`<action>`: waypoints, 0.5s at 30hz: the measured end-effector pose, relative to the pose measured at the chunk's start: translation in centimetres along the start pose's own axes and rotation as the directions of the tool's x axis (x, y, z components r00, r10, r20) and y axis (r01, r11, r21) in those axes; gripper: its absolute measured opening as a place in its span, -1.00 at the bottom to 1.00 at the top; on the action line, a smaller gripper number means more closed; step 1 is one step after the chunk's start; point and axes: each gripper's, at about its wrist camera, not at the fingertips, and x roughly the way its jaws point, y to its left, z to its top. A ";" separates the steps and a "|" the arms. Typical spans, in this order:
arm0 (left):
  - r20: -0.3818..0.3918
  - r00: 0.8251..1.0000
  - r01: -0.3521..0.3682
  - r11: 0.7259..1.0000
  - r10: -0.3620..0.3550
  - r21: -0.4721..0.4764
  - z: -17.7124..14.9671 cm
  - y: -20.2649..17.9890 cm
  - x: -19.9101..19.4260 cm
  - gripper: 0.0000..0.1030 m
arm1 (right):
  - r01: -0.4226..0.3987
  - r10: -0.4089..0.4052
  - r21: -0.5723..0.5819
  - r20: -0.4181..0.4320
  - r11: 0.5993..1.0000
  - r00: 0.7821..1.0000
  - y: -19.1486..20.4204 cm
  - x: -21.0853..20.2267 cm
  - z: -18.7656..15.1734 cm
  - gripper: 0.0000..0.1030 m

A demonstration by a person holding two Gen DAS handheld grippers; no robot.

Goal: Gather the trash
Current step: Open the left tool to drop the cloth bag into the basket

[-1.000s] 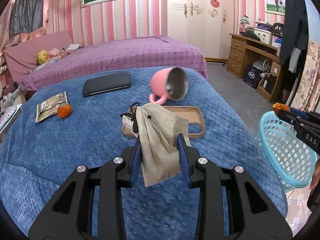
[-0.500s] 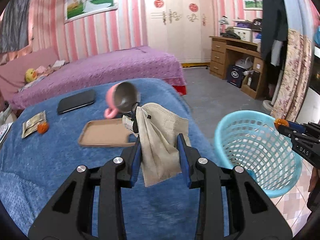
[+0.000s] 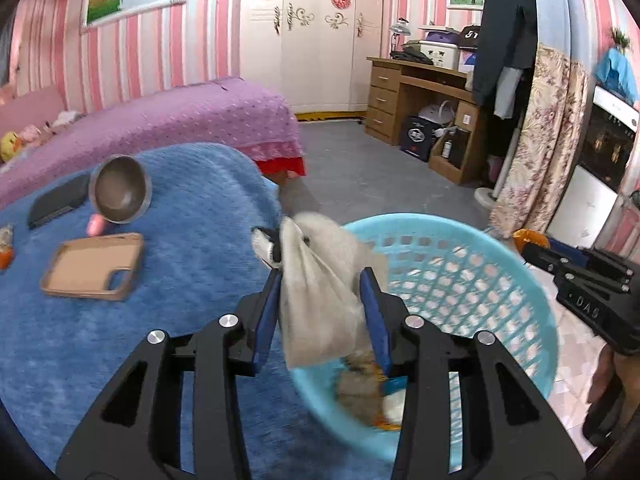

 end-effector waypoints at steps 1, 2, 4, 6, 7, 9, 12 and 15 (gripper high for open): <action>-0.005 1.000 0.007 1.000 -0.008 -0.002 0.1 -0.3 0.3 -0.24 | 0.002 -0.002 0.007 0.001 1.000 1.000 -0.3 0.0 -0.1 -0.52; -0.009 1.000 0.014 1.000 -0.014 0.003 0.3 -0.8 0.7 -0.24 | 0.001 -0.001 0.015 0.002 1.000 1.000 -0.5 0.0 -0.1 -0.52; -0.003 1.000 0.011 1.000 -0.011 0.014 0.5 -1.4 1.1 -0.23 | 0.000 0.000 0.031 0.002 1.000 1.000 -0.9 0.2 -0.1 -0.52; -0.002 1.000 0.021 0.999 -0.021 0.028 0.9 -1.8 1.3 0.01 | 0.001 -0.001 0.035 0.000 0.999 1.000 -1.0 0.3 -0.2 -0.52; -0.003 1.000 0.022 0.999 -0.022 0.032 1.1 -1.8 1.2 0.29 | 0.001 -0.001 0.035 -0.001 0.999 1.000 -1.0 0.3 -0.2 -0.52; 0.022 1.000 -0.010 0.999 0.009 0.030 1.3 -1.3 0.6 0.52 | -0.001 0.001 0.035 -0.001 0.999 1.000 -1.0 0.4 -0.2 -0.52; 0.029 0.999 -0.032 0.999 0.031 0.023 1.8 -0.1 0.0 0.69 | -0.004 0.004 0.032 -0.002 0.999 1.000 -0.7 0.5 -0.2 -0.52; 0.043 0.997 -0.069 0.998 0.068 0.010 2.0 1.4 -0.6 0.79 | -0.008 0.008 0.032 -0.001 0.999 1.000 -0.2 0.5 -0.1 -0.52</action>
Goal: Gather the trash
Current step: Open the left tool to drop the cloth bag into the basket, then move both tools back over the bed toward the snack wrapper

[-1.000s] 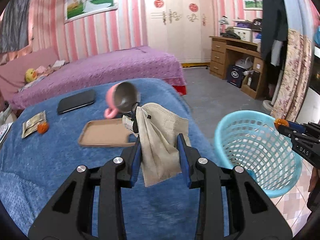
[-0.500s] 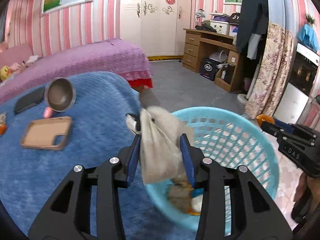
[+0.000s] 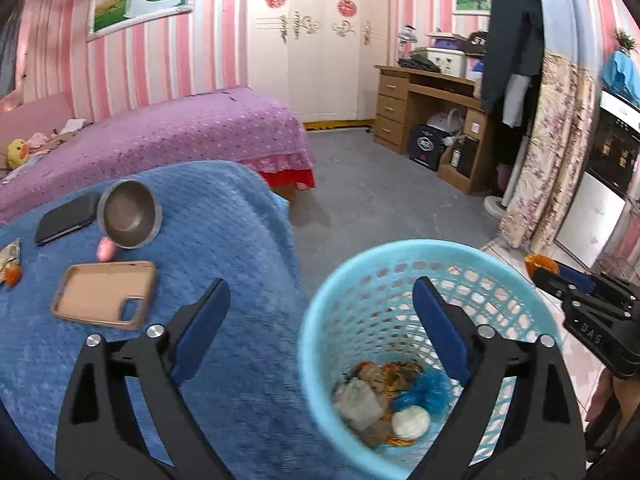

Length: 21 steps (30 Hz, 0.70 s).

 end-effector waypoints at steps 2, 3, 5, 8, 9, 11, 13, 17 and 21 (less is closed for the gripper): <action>0.014 0.999 -0.040 0.999 0.040 0.000 0.0 1.2 -0.5 0.84 | -0.006 0.006 0.001 0.002 1.000 1.000 0.4 -0.1 0.1 -0.51; 0.016 0.998 -0.055 0.999 0.055 -0.001 -0.1 1.6 -0.6 0.87 | -0.008 0.008 0.001 0.003 1.000 1.000 0.6 -0.1 0.1 -0.51; 0.013 0.997 -0.074 0.997 0.074 -0.009 -0.2 2.6 -1.0 0.89 | -0.011 0.011 -0.001 0.000 1.000 1.000 1.3 0.1 0.2 -0.51; 0.007 0.996 -0.083 0.996 0.084 -0.023 -0.5 4.2 -1.5 0.89 | -0.018 0.018 -0.013 -0.010 1.000 1.000 2.5 0.4 0.3 -0.50; 0.008 0.995 -0.096 0.995 0.096 -0.026 -0.7 4.7 -1.8 0.89 | -0.019 0.019 -0.019 -0.011 1.000 1.000 2.8 0.5 0.4 -0.49; 0.008 0.994 -0.111 0.993 0.111 -0.032 -0.9 5.5 -2.2 0.89 | -0.022 0.021 -0.028 -0.011 0.999 1.000 3.6 0.6 0.5 -0.49; 0.007 0.992 -0.123 0.992 0.124 -0.037 -1.0 6.4 -2.6 0.89 | -0.023 0.023 -0.033 -0.012 0.999 1.000 4.4 0.6 0.6 -0.49; 0.016 0.989 -0.144 0.988 0.145 -0.056 -1.1 8.6 -3.8 0.89 | -0.026 0.026 -0.044 -0.012 0.999 1.000 6.1 0.6 0.8 0.13; 0.031 0.985 -0.169 0.984 0.171 -0.060 -1.2 10.8 -4.8 0.89 | -0.022 0.021 -0.046 -0.008 0.999 1.000 7.7 0.7 1.1 0.54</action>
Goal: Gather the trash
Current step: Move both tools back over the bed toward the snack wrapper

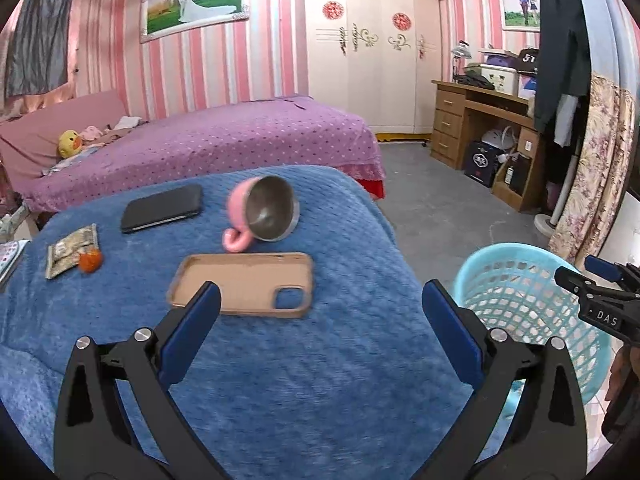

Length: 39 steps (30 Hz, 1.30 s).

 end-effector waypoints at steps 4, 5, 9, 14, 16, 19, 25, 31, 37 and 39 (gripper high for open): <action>-0.010 1.000 -0.013 1.000 0.013 -0.023 0.4 2.5 0.2 0.89 | 0.012 -0.012 0.000 0.004 1.000 1.000 1.6 0.1 0.5 0.72; -0.011 1.000 -0.018 0.999 0.018 -0.030 0.5 3.1 0.2 0.89 | 0.018 -0.018 0.003 0.007 1.000 1.000 2.0 0.0 0.6 0.79; -0.001 0.998 -0.056 0.998 0.056 -0.031 1.0 5.7 0.3 0.89 | 0.016 -0.016 0.027 0.012 1.000 1.000 3.3 0.0 1.4 0.86; 0.002 0.995 -0.097 0.993 0.097 -0.060 1.6 9.6 1.0 0.89 | 0.022 -0.022 0.008 0.020 1.000 1.000 5.4 0.2 1.8 0.87; -0.003 0.994 -0.112 0.991 0.112 -0.079 1.3 11.2 1.3 0.89 | 0.022 -0.022 -0.006 0.025 1.000 0.999 6.6 0.3 2.0 0.87; -0.035 0.991 -0.133 0.986 0.130 -0.096 0.7 13.5 2.1 0.89 | 0.015 -0.015 -0.020 0.029 1.000 0.999 8.2 0.4 2.3 0.87; -0.072 0.986 -0.158 0.982 0.151 -0.106 0.1 17.7 3.1 0.89 | -0.009 0.010 -0.038 0.032 0.999 0.999 12.1 0.9 2.9 0.87; -0.082 0.978 -0.200 0.973 0.192 -0.114 0.0 22.8 3.5 0.89 | -0.042 0.045 -0.061 0.055 0.997 0.997 17.0 1.1 3.2 0.87; -0.112 0.966 -0.247 0.958 0.232 -0.144 0.1 28.6 3.9 0.89 | -0.090 0.093 -0.070 0.042 0.993 0.995 21.7 1.8 3.5 0.87; -0.114 0.956 -0.285 0.948 0.271 -0.141 -0.1 30.5 3.8 0.89 | -0.093 0.098 -0.097 0.047 0.991 0.994 23.6 1.9 3.8 0.87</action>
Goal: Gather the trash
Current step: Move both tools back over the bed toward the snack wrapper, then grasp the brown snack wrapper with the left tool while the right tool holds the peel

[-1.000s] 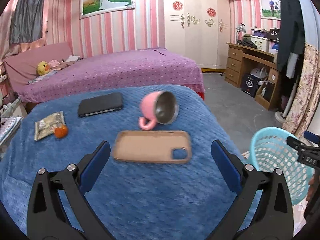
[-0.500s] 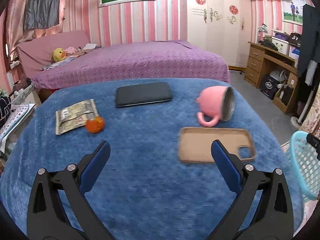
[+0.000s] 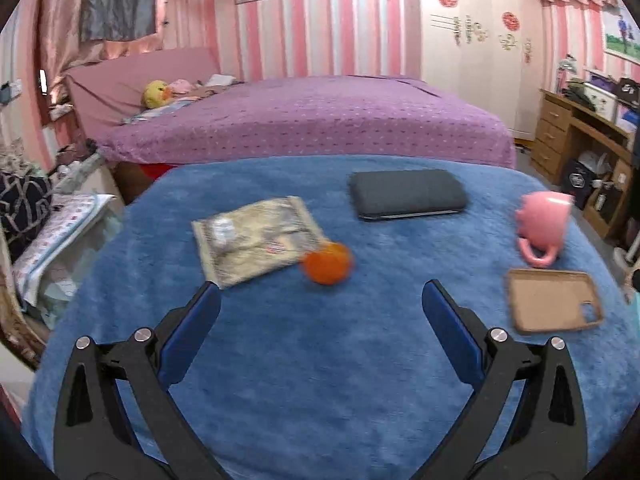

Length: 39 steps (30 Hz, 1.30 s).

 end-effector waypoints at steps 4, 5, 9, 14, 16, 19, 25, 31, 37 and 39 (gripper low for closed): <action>-0.014 0.999 -0.046 0.999 0.046 -0.015 -0.1 3.3 1.1 0.89 | -0.032 0.032 -0.047 -0.010 0.998 0.999 4.2 1.2 1.1 0.87; -0.020 0.998 -0.055 0.998 0.055 -0.025 -0.2 4.2 1.4 0.89 | -0.045 0.044 -0.054 -0.014 0.998 0.999 5.1 1.5 1.3 0.87; -0.029 0.996 -0.088 0.994 0.087 -0.061 -0.3 7.5 2.3 0.89 | -0.089 0.085 -0.107 -0.044 0.990 0.995 9.6 2.8 1.8 0.87; -0.055 0.991 -0.130 0.985 0.124 -0.117 -0.4 11.0 3.8 0.89 | -0.154 0.144 -0.199 -0.061 0.968 0.988 15.9 3.9 2.3 0.87; -0.062 0.989 -0.145 0.982 0.138 -0.124 -0.4 11.8 4.3 0.89 | -0.182 0.168 -0.234 -0.077 0.955 0.983 18.3 4.4 2.5 0.87; -0.072 0.986 -0.160 0.977 0.151 -0.143 -0.3 13.3 4.8 0.89 | -0.217 0.200 -0.272 -0.089 0.938 0.976 21.4 5.1 2.7 0.87; -0.089 0.977 -0.209 0.961 0.196 -0.179 -0.3 16.3 5.1 0.89 | -0.305 0.275 -0.311 -0.136 0.900 0.952 26.1 7.0 2.2 0.87; -0.125 0.970 -0.233 0.946 0.209 -0.227 -0.5 18.3 5.8 0.89 | -0.380 0.327 -0.314 -0.209 0.870 0.922 29.5 9.5 1.8 0.65; -0.131 0.969 -0.234 0.949 0.209 -0.214 0.0 17.3 6.4 0.89 | -0.480 0.389 -0.303 -0.314 0.823 0.866 31.3 11.8 1.3 -0.19; -0.131 0.973 -0.216 0.953 0.192 -0.212 0.3 16.6 6.6 0.89 | -0.503 0.414 -0.301 -0.313 0.810 0.855 31.1 11.7 1.4 -0.35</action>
